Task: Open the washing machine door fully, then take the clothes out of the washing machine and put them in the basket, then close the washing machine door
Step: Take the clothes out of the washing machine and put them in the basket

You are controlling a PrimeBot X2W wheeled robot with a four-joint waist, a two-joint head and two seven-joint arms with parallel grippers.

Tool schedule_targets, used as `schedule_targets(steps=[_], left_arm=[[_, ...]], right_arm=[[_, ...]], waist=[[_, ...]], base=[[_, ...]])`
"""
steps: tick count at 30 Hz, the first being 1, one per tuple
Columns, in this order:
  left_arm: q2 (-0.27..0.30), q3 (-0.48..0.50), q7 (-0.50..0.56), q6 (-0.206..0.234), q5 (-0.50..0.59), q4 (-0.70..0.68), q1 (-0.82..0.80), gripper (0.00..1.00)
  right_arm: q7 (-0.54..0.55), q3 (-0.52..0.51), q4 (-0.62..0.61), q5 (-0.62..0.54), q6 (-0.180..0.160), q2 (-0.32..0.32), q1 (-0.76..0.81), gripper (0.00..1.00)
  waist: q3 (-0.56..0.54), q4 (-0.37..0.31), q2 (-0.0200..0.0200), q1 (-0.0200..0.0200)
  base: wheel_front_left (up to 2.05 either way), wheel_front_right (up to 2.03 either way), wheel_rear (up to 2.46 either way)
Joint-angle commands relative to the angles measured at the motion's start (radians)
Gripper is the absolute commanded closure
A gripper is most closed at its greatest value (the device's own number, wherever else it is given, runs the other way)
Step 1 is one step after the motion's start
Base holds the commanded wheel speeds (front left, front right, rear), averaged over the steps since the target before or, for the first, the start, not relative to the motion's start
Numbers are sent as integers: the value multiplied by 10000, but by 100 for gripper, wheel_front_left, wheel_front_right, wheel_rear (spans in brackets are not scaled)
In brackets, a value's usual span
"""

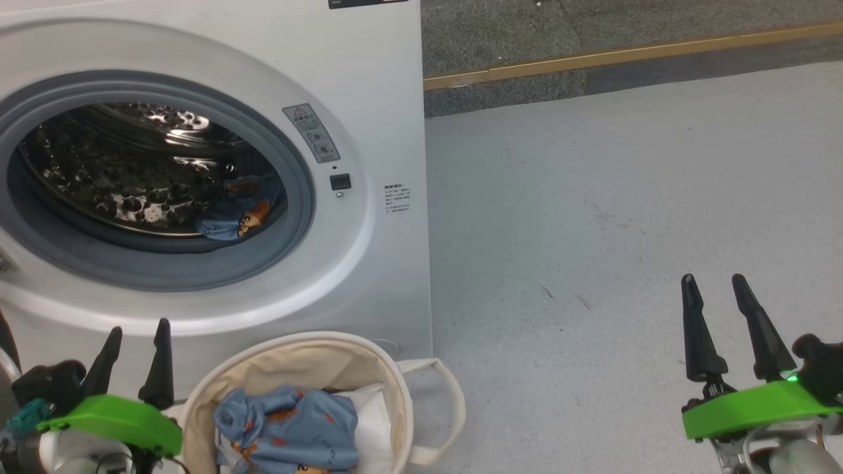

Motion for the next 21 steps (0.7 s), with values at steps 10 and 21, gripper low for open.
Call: schedule_targets(steps=[10,21], left_arm=[[257,22,348,-20,-250,1259,-2129,0],[48,-581,1092,23,-95,4174,-5795,0]], right_arm=[[-48,228,-404,-24,52,-210,-403,0],[-48,253,-758,245,52,-331,-1168,0]], waist=[[402,-147,-1,0],[2318,-645,-1,0]], base=[[0,0,0],[0,0,0]])
